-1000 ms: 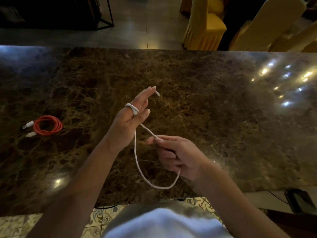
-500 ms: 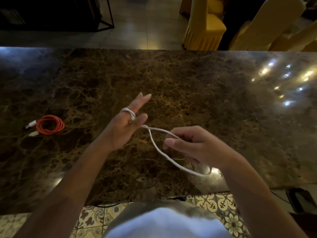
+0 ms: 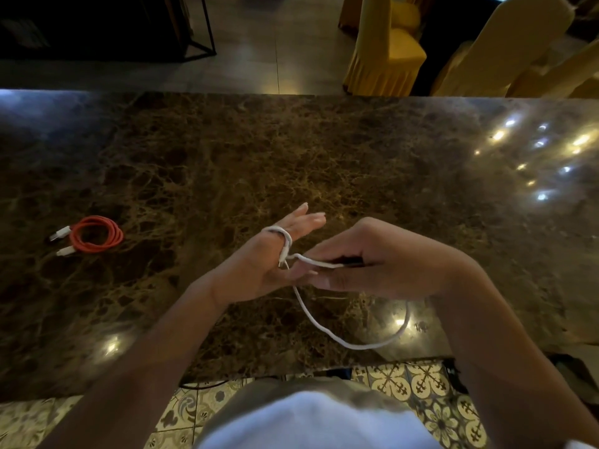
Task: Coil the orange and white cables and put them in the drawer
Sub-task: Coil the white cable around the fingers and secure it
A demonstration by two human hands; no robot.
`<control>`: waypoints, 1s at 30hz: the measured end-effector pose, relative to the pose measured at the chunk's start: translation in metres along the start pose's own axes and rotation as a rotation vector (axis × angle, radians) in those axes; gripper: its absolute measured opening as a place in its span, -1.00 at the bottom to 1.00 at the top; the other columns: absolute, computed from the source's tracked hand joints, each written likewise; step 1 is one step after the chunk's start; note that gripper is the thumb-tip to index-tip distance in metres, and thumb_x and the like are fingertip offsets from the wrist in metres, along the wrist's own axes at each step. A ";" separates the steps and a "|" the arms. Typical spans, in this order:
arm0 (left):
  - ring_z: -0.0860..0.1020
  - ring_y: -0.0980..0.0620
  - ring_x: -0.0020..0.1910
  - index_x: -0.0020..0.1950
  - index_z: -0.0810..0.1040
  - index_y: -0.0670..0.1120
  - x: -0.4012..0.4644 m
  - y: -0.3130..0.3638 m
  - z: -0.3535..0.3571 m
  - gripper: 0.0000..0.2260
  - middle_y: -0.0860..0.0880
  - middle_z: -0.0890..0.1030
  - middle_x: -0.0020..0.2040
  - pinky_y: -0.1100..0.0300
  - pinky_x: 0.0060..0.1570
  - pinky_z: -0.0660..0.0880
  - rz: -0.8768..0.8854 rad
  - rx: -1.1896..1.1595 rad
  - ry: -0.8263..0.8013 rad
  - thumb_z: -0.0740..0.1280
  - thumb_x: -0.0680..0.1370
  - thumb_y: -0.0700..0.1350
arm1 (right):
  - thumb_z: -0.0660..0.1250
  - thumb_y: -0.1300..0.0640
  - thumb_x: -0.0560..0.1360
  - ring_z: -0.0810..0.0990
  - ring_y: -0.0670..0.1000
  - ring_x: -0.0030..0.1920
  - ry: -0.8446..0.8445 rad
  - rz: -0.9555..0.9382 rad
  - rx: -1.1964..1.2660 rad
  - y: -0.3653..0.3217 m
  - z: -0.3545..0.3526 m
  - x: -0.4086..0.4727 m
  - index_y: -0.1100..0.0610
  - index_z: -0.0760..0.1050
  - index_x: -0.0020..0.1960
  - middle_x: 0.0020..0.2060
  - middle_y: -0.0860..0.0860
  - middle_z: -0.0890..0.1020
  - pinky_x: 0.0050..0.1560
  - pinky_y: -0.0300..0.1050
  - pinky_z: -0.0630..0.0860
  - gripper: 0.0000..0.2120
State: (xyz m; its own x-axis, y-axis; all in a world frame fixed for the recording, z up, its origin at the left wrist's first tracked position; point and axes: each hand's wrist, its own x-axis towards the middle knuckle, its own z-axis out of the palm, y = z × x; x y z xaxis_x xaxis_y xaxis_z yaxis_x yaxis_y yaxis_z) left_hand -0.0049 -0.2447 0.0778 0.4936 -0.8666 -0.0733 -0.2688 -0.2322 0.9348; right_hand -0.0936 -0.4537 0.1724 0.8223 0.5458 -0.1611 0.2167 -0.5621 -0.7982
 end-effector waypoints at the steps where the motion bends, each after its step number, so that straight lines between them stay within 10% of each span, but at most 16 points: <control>1: 0.20 -0.01 0.66 0.58 0.35 -0.04 -0.001 0.002 0.005 -0.38 0.08 0.31 0.63 -0.10 0.61 0.23 0.015 -0.030 -0.047 0.48 0.56 -0.21 | 0.40 0.25 0.63 0.58 -0.29 -0.30 0.024 -0.013 -0.042 -0.003 -0.003 0.002 0.12 0.68 0.26 -0.27 -0.34 0.63 -0.23 -0.44 0.39 -0.77; 7: 0.39 0.30 0.50 0.51 0.49 0.10 -0.014 0.023 0.014 -0.47 0.23 0.51 0.47 0.08 0.53 0.35 0.040 0.193 -0.095 0.47 0.56 0.14 | 0.41 0.18 0.63 0.70 -0.25 -0.08 0.139 -0.018 -0.108 -0.003 -0.021 0.014 0.10 0.72 0.18 -0.10 -0.27 0.71 -0.08 -0.40 0.49 -0.83; 12: 0.45 0.12 0.51 0.46 0.55 -0.01 -0.027 0.037 -0.001 -0.50 0.09 0.57 0.45 -0.02 0.53 0.35 0.040 0.005 -0.232 0.34 0.60 0.22 | 0.42 0.14 0.61 0.72 -0.20 0.06 0.115 -0.055 -0.126 -0.002 -0.029 0.018 0.07 0.71 0.20 0.04 -0.18 0.74 0.10 -0.17 0.63 -0.80; 20: 0.42 0.26 0.49 0.39 0.62 -0.09 -0.027 0.045 0.008 -0.71 0.08 0.60 0.42 0.12 0.52 0.35 0.038 0.134 -0.249 0.31 0.69 -0.08 | 0.44 0.07 0.54 0.51 -0.10 -0.44 0.008 -0.152 0.287 0.014 -0.047 0.034 0.05 0.69 0.01 -0.27 -0.06 0.64 -0.43 -0.24 0.43 -0.90; 30: 0.40 -0.05 0.56 0.41 0.52 -0.33 -0.030 0.078 0.007 -0.66 -0.18 0.54 0.47 -0.08 0.56 0.30 0.216 -0.128 -0.189 0.19 0.68 -0.25 | 0.46 -0.25 0.47 0.48 -0.15 -0.41 0.053 -0.109 0.650 0.056 0.016 0.067 0.07 0.58 -0.25 -0.37 -0.04 0.55 -0.36 -0.27 0.38 -0.62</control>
State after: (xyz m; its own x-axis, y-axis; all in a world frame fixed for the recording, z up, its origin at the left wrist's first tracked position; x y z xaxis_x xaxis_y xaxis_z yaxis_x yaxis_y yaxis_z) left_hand -0.0461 -0.2394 0.1505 0.2708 -0.9594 0.0796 -0.2381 0.0133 0.9711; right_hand -0.0344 -0.4387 0.1076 0.8422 0.5373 -0.0437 -0.0476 -0.0068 -0.9988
